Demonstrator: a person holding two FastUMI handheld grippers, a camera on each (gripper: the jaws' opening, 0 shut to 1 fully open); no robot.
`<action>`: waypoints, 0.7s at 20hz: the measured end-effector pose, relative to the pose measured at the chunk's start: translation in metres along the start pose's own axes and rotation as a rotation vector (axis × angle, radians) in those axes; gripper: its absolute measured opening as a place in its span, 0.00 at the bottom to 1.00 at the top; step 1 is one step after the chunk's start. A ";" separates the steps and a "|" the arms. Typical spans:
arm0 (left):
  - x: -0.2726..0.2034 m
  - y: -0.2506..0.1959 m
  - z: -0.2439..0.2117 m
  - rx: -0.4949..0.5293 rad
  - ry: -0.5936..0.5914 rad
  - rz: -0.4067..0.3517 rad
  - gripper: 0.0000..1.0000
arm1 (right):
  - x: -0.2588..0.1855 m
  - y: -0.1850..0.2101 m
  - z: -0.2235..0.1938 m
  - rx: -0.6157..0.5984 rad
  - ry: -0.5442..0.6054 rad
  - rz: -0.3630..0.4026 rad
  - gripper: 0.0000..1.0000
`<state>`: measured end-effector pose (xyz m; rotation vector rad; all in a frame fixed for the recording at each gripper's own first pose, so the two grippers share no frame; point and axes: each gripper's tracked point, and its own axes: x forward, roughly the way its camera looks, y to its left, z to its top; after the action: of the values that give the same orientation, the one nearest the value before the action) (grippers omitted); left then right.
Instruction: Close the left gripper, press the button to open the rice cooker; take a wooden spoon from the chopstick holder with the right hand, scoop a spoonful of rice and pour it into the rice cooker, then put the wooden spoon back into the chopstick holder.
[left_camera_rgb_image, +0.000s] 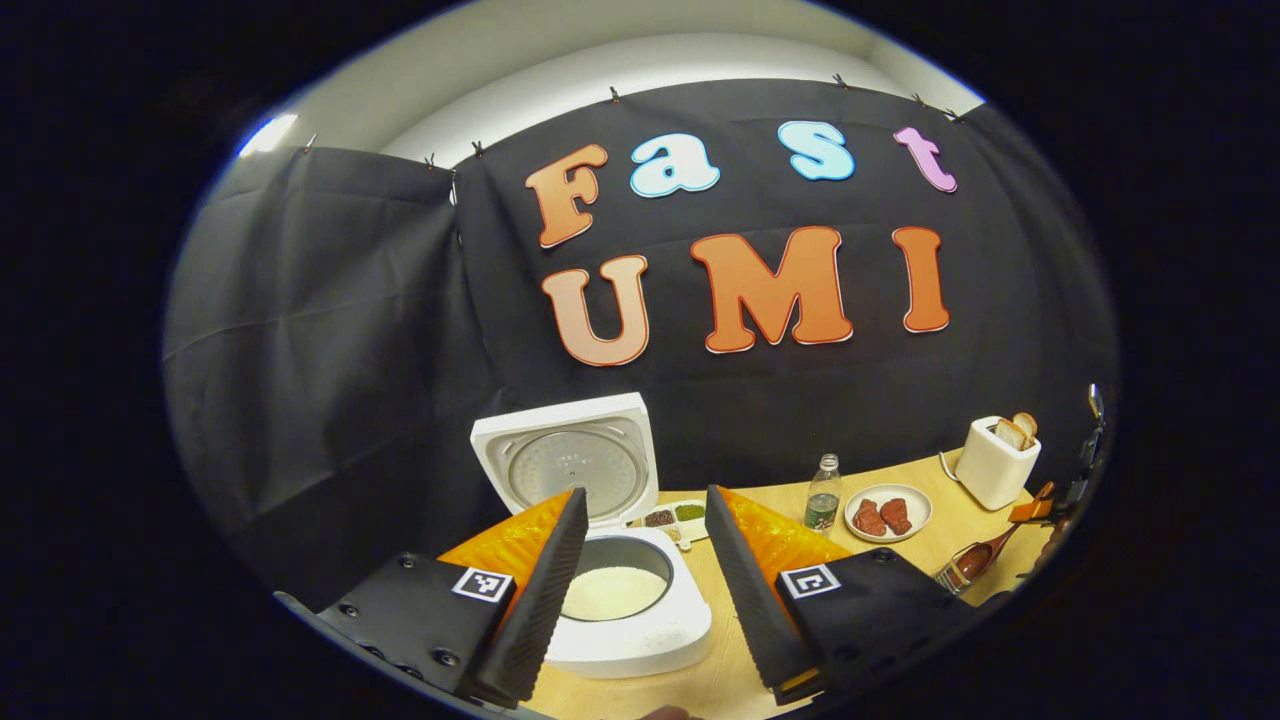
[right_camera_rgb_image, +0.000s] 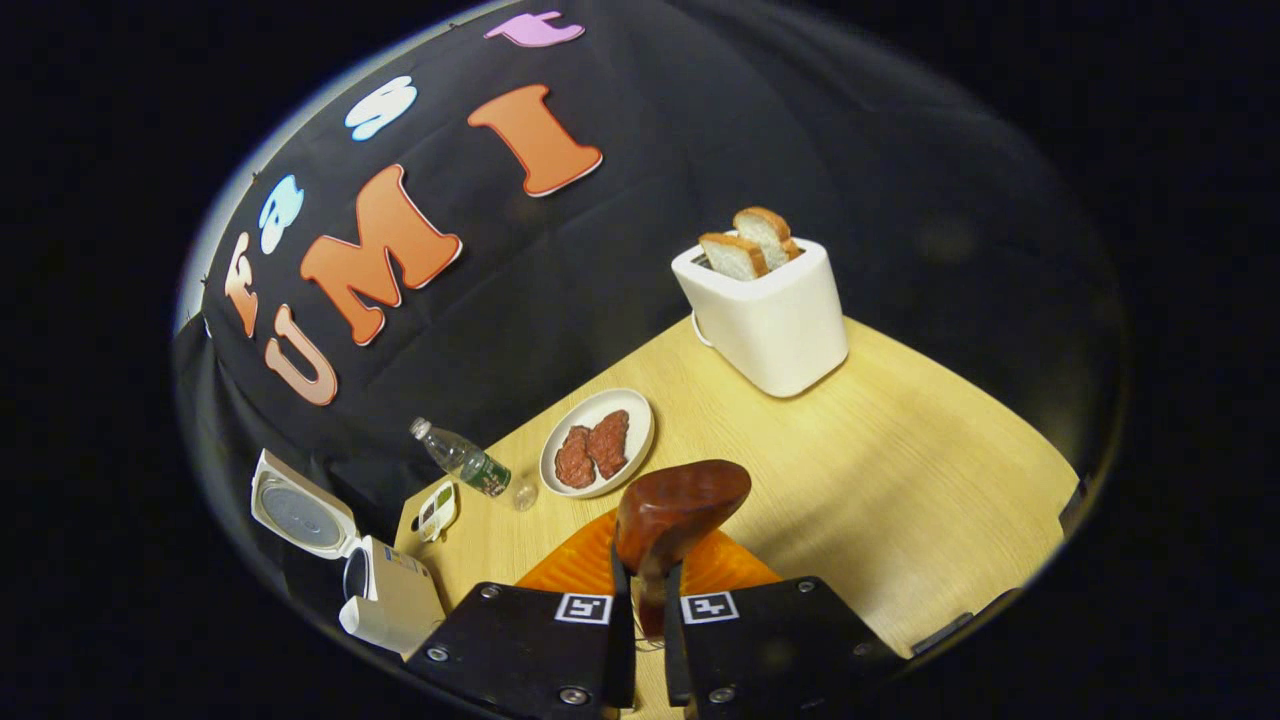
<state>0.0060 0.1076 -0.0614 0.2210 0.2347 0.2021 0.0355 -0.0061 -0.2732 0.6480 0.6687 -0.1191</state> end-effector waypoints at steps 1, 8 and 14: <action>0.004 0.000 -0.004 -0.003 0.007 -0.013 0.82 | -0.008 0.004 0.005 -0.007 -0.023 -0.004 0.11; 0.034 0.011 -0.016 -0.012 0.005 -0.055 0.97 | -0.062 0.070 0.018 -0.063 -0.101 0.064 0.11; 0.052 0.033 -0.022 -0.032 -0.010 -0.071 1.00 | -0.076 0.132 -0.014 -0.208 -0.085 0.131 0.11</action>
<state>0.0444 0.1548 -0.0848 0.1812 0.2291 0.1343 0.0082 0.1001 -0.1671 0.4818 0.5462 0.0444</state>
